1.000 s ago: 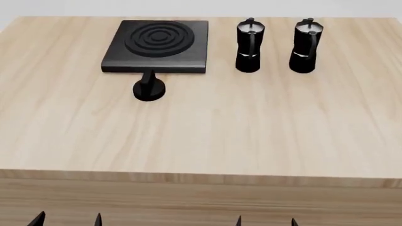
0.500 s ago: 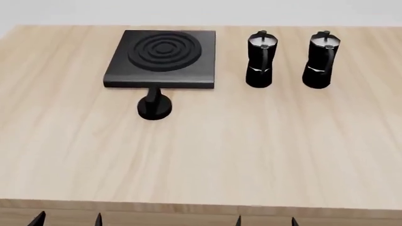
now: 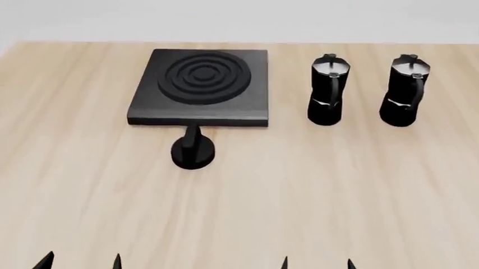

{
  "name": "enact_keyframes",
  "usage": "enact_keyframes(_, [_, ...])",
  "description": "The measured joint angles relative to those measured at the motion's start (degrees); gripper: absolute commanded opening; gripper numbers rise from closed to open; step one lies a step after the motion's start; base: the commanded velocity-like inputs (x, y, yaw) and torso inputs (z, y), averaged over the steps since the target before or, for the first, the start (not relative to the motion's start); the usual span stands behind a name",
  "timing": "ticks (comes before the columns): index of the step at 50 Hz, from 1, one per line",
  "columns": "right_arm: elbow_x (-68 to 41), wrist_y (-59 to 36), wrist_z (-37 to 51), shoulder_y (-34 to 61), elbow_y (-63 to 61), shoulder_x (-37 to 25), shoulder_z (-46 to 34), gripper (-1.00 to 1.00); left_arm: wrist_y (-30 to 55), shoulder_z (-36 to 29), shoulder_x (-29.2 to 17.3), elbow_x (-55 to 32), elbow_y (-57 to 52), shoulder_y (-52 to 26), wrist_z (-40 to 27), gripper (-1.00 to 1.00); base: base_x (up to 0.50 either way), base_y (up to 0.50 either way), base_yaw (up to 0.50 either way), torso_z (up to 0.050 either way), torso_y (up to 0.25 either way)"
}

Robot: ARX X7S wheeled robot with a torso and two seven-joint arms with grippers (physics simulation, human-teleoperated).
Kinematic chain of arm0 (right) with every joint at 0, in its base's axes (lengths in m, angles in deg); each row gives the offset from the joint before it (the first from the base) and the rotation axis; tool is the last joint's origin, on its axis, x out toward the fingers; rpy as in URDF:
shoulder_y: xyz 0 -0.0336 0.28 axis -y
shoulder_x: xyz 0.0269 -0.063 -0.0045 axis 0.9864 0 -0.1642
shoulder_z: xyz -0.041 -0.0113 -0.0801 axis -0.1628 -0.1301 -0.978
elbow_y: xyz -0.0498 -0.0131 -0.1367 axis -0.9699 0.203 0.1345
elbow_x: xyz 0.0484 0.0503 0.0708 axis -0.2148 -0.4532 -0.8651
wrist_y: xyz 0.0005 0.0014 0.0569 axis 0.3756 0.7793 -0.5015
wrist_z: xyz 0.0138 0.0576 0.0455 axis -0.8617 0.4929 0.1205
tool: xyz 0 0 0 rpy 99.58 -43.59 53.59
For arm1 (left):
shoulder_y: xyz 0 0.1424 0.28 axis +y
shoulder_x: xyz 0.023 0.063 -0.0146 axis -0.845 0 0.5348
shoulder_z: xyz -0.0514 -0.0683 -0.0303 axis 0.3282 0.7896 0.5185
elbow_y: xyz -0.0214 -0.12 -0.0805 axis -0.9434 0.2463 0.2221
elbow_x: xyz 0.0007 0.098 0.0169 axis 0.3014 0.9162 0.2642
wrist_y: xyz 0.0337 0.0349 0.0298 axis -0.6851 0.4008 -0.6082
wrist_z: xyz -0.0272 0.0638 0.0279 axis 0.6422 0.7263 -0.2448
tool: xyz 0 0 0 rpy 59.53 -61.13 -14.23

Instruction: Put the right moka pot on the stove.

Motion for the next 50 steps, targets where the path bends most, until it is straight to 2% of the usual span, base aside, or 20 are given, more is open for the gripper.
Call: enact_keyframes(50, [-2.16, 0.39, 1.53, 0.38, 0.60, -1.53, -1.65, 1.00, -0.36, -1.96, -1.53, -1.40, 0.16, -0.32, -1.89, 1.00, 0.25, 0.01, 0.00, 0.000, 0.000])
